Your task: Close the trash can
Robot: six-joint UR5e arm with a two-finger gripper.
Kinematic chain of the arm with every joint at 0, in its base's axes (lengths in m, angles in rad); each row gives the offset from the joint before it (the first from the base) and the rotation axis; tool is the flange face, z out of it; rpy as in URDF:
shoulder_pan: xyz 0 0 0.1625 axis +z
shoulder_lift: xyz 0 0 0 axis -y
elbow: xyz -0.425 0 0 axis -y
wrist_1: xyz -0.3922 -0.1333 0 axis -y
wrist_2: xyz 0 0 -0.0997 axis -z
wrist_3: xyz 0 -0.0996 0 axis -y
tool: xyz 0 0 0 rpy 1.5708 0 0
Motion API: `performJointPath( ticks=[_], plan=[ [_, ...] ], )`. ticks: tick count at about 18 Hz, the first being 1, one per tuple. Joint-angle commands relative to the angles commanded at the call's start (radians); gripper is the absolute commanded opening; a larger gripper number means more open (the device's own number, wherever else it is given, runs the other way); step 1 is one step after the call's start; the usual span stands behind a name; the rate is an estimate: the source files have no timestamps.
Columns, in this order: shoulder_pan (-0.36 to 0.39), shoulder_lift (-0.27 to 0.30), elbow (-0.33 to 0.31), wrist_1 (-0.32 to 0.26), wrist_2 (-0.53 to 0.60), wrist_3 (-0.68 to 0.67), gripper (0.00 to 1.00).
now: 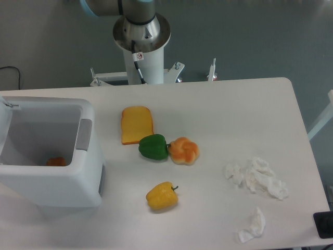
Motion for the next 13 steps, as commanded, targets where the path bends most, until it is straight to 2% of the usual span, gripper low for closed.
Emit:
performJointPath(
  ticks=[13],
  plan=[
    [-0.064,-0.071,0.006,0.002,0.000,0.003,1.00]
  ],
)
